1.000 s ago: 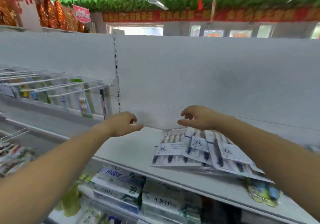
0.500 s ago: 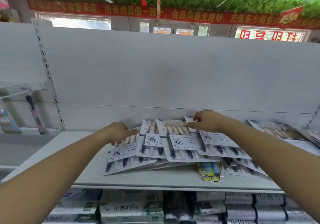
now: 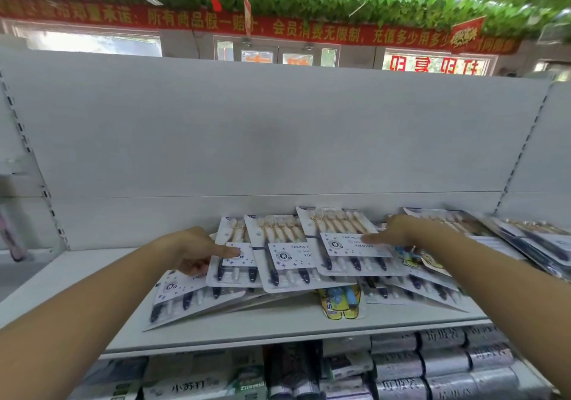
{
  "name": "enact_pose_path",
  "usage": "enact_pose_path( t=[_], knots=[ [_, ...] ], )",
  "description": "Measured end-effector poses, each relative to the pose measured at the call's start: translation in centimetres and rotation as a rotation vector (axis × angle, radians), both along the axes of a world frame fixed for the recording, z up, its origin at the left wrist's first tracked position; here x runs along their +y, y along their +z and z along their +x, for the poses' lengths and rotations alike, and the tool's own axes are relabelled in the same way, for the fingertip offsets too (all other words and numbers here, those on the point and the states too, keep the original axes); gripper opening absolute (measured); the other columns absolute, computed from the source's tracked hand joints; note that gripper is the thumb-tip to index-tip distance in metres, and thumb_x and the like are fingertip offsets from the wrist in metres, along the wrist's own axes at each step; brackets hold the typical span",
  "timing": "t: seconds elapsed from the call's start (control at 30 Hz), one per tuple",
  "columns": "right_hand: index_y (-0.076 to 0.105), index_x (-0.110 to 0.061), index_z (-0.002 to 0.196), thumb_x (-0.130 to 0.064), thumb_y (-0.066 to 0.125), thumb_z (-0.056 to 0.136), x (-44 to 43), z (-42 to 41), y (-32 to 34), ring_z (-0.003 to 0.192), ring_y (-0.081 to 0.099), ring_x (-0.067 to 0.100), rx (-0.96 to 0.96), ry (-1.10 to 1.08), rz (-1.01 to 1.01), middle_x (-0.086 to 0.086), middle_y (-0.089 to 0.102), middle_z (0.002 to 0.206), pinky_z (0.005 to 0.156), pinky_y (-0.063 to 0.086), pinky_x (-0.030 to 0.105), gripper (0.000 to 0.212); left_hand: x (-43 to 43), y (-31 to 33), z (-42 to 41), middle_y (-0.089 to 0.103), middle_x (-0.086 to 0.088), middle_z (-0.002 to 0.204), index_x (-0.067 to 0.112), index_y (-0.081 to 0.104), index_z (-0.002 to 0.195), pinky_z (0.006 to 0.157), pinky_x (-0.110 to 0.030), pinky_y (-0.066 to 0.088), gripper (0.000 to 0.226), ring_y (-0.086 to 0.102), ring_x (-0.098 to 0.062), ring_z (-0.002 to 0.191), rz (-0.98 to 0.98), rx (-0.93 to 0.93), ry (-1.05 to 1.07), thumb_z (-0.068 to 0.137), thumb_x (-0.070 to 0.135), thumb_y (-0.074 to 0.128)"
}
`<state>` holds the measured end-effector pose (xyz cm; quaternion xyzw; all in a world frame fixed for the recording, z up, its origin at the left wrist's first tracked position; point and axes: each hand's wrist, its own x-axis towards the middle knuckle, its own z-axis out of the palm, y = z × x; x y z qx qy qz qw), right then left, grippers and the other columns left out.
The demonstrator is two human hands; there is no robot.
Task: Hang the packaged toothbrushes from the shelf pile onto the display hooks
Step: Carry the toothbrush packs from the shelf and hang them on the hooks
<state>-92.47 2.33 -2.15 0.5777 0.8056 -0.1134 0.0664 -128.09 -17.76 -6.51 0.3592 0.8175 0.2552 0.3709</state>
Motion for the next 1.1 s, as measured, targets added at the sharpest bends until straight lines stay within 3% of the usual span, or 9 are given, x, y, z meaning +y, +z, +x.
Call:
enact_pose_path(
  t=[0.17,0.3,0.47,0.63,0.73,0.83,0.9,1.0,1.1],
  knots=[
    [0.040,-0.002,0.143,-0.067,0.079,0.071,0.8,0.1,-0.6,0.078,0.070,0.028,0.183,-0.133,-0.103,0.017,0.061,0.118,0.076,0.063,0.045,0.105,-0.2,-0.3,-0.4,0.067,-0.009,0.083,0.003,0.072,0.118,0.061,-0.030,0.050,0.060,0.052,-0.021,0.067,0.078,-0.182,0.035,0.074,0.041,0.090],
    [0.052,0.002,0.109,-0.060,0.090,0.057,1.3,0.0,-1.0,0.074,0.071,0.032,0.278,-0.159,-0.181,0.019,0.071,0.094,0.077,0.063,0.049,0.090,-0.8,-0.1,-0.3,0.076,-0.016,0.112,0.002,0.068,0.121,0.098,-0.051,0.056,0.037,0.071,-0.036,0.108,0.128,-0.331,0.057,0.090,0.022,0.076],
    [0.059,-0.003,0.101,-0.068,0.093,0.031,1.8,-0.2,-1.9,0.064,0.053,0.026,0.352,-0.188,-0.277,0.010,0.055,0.072,0.070,0.057,0.037,0.102,-1.8,-0.4,-0.2,0.078,-0.016,0.106,0.000,0.066,0.121,0.062,-0.036,0.061,0.031,0.076,-0.026,0.079,0.183,-0.389,0.126,0.096,0.016,0.070],
    [0.054,0.000,0.122,-0.054,0.094,0.053,0.8,-1.1,-1.3,0.080,0.061,0.024,0.559,-0.234,-0.409,0.011,0.064,0.099,0.066,0.053,0.032,0.096,-2.0,-0.2,-0.7,0.078,-0.015,0.106,0.003,0.067,0.121,0.075,-0.041,0.062,0.032,0.074,-0.030,0.088,0.216,-0.356,0.193,0.093,0.017,0.073],
    [0.052,0.000,0.116,-0.059,0.097,0.022,0.7,-1.6,-0.9,0.068,0.050,0.021,0.546,-0.212,-0.415,0.012,0.056,0.087,0.062,0.046,0.032,0.120,-2.1,0.4,-0.7,0.077,-0.018,0.106,0.000,0.066,0.119,0.085,-0.049,0.061,0.029,0.073,-0.033,0.093,0.228,-0.341,0.226,0.094,0.012,0.071],
    [0.044,-0.001,0.117,-0.049,0.090,0.066,1.1,-1.7,-1.2,0.068,0.042,0.020,0.570,-0.229,-0.387,0.009,0.044,0.082,0.062,0.041,0.034,0.084,-2.6,0.9,-1.1,0.076,-0.021,0.107,-0.002,0.065,0.118,0.093,-0.054,0.057,0.024,0.072,-0.036,0.095,0.239,-0.326,0.261,0.096,0.008,0.067],
    [0.048,0.000,0.111,-0.041,0.086,0.077,1.7,-1.6,-1.7,0.058,0.030,0.016,0.589,-0.255,-0.382,0.006,0.032,0.070,0.052,0.031,0.031,0.066,-3.4,1.2,-1.5,0.077,-0.020,0.106,-0.002,0.064,0.118,0.089,-0.052,0.058,0.023,0.072,-0.036,0.095,0.258,-0.312,0.276,0.097,0.008,0.065],
    [0.062,0.001,0.096,-0.027,0.095,0.061,1.7,-1.6,-1.8,0.055,0.042,0.015,0.674,-0.322,-0.504,0.006,0.055,0.058,0.053,0.039,0.025,0.056,-4.8,1.8,-2.4,0.077,-0.019,0.103,0.001,0.064,0.118,0.076,-0.047,0.062,0.022,0.073,-0.035,0.090,0.312,-0.293,0.304,0.097,0.007,0.065],
    [0.068,0.006,0.108,-0.020,0.103,0.025,2.6,-1.7,-2.6,0.088,0.066,0.025,0.795,-0.318,-0.582,0.018,0.076,0.106,0.093,0.054,0.039,0.094,-6.6,2.1,-3.7,0.078,-0.019,0.100,0.001,0.062,0.119,0.061,-0.043,0.064,0.025,0.074,-0.035,0.084,0.353,-0.278,0.343,0.095,0.004,0.067]
  ],
)
